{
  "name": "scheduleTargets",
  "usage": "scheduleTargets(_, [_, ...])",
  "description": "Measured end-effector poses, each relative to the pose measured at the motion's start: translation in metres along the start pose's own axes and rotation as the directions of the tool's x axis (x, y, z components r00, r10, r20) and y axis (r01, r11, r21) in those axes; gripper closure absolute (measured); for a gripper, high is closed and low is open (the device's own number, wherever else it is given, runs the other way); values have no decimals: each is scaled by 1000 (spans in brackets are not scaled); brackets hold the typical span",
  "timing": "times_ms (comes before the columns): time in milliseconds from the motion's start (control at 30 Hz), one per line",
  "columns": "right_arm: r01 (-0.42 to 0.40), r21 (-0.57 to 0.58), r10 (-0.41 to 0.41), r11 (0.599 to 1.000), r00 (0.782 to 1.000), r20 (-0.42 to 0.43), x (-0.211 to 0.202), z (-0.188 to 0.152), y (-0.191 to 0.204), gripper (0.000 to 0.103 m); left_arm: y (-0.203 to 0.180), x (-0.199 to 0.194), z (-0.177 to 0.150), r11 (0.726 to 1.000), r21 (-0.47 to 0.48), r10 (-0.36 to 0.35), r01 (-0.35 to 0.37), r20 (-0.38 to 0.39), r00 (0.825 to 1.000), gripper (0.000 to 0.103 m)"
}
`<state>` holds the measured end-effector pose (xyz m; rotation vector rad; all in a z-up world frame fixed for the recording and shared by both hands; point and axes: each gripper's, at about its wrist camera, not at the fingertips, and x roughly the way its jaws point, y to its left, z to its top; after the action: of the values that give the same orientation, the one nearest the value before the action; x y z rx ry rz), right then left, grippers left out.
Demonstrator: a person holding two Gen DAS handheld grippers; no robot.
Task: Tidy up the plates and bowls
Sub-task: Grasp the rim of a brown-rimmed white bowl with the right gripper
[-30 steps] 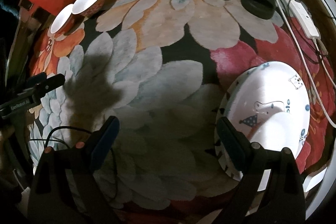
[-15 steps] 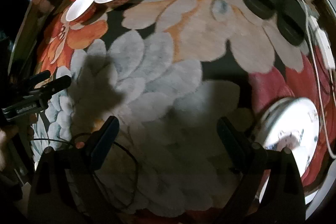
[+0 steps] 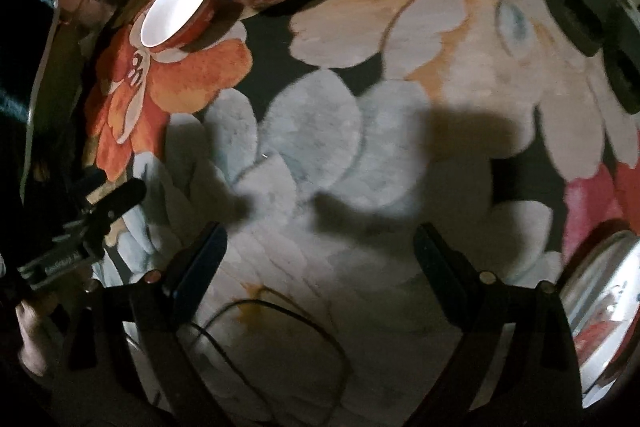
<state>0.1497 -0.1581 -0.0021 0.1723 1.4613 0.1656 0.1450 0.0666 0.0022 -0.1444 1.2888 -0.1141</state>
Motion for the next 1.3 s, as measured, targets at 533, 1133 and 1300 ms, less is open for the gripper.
scheduleTargets(533, [-198,276,150,940,971,188,18,101,2,11,41,-8,28,993,-119,-7,12,45,999,1])
scheduleTargets(1133, [-239,424,173,873,967,188,63,132,-15,89,55,-3,9,994,-109,-16,18,21,1000,1])
scheduleTargets(1300, [-254,357,222,899,967,128,61,116,-23,93,53,0,8,995,-102,-21,22,15,1000,1])
